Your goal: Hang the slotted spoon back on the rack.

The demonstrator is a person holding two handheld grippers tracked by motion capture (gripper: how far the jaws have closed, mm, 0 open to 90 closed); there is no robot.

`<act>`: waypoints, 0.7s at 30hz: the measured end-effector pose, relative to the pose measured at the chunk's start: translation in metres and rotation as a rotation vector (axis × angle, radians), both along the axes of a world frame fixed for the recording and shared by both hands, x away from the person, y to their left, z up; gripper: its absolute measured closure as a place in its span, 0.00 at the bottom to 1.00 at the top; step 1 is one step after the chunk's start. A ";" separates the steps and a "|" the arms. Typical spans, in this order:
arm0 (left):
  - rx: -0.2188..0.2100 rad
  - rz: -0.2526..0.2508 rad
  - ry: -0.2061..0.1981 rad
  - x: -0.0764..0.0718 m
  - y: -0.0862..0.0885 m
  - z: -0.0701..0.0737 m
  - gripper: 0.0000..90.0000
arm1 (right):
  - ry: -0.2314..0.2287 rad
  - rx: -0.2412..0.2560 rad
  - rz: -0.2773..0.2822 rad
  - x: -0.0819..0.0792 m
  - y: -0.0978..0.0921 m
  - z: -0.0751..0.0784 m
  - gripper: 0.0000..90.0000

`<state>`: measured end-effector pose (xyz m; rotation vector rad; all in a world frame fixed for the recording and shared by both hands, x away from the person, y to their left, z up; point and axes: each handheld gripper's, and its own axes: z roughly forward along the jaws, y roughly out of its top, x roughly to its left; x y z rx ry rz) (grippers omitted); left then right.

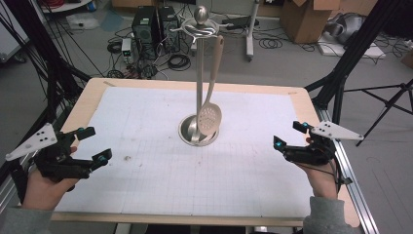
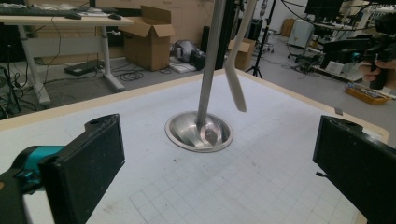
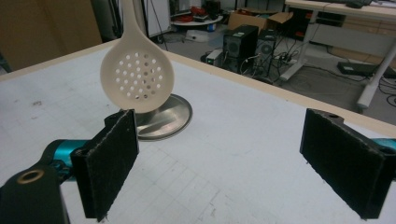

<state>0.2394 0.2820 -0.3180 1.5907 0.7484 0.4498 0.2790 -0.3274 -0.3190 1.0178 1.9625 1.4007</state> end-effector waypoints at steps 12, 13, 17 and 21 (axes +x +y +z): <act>0.023 0.035 -0.023 0.005 -0.002 -0.006 0.03 | -0.053 0.041 -0.048 -0.013 -0.015 -0.011 0.12; 0.026 0.038 -0.022 0.005 -0.001 -0.007 0.03 | -0.053 0.043 -0.051 -0.014 -0.017 -0.012 0.12; 0.022 0.062 -0.026 0.006 0.003 -0.010 0.03 | -0.057 0.054 -0.065 -0.019 -0.025 -0.014 0.12; 0.010 0.086 -0.036 0.007 0.010 -0.012 0.03 | -0.058 0.071 -0.070 -0.023 -0.034 -0.019 0.12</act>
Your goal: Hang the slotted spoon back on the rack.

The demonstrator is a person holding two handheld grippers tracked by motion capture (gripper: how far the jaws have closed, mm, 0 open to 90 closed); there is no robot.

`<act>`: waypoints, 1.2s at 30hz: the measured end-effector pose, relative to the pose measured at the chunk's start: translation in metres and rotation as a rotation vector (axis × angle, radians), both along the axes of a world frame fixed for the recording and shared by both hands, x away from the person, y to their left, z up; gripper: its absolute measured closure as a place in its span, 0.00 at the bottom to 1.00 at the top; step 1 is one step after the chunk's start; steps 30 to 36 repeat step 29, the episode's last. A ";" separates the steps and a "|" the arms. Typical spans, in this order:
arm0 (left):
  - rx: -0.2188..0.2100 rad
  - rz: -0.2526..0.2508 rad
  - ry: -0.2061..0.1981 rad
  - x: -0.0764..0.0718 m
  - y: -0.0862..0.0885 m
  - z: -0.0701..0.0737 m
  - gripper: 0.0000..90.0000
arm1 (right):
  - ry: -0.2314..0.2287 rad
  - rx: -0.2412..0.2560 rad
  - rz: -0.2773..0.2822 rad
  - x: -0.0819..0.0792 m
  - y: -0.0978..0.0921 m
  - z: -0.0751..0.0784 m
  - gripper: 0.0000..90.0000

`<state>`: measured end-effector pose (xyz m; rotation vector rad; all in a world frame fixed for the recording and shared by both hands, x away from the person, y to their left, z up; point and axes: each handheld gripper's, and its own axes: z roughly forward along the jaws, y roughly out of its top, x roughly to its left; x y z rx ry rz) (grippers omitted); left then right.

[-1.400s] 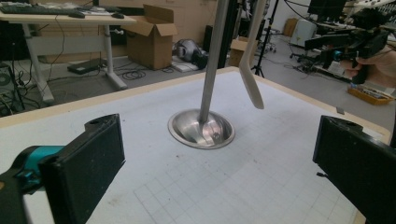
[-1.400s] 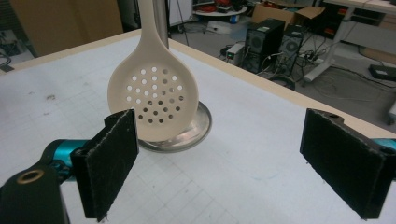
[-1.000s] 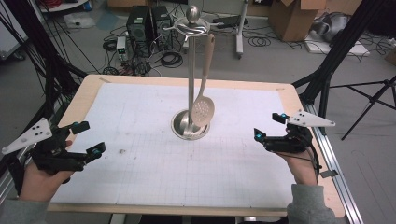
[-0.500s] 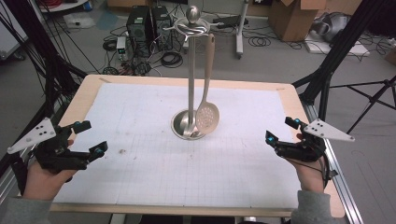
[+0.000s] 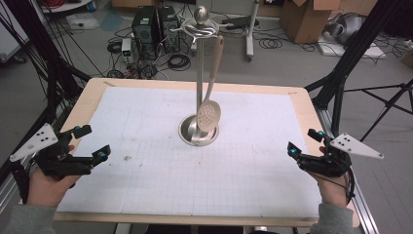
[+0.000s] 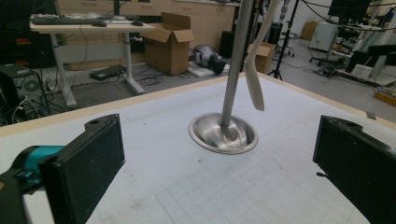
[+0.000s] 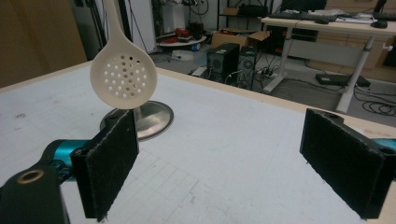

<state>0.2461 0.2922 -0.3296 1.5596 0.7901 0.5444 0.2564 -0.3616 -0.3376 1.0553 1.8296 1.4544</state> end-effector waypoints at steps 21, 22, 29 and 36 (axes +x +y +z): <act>0.007 0.086 0.030 0.008 0.032 -0.030 0.03 | -0.002 -0.017 0.016 -0.001 -0.003 -0.028 0.12; 0.003 0.087 0.033 0.009 0.032 -0.030 0.03 | -0.003 -0.011 0.017 -0.001 -0.002 -0.028 0.12; 0.007 0.092 0.038 0.010 0.029 -0.032 0.03 | -0.004 -0.001 0.034 0.001 0.002 -0.028 0.12; 0.007 0.092 0.038 0.010 0.029 -0.032 0.03 | -0.004 -0.001 0.034 0.001 0.002 -0.028 0.12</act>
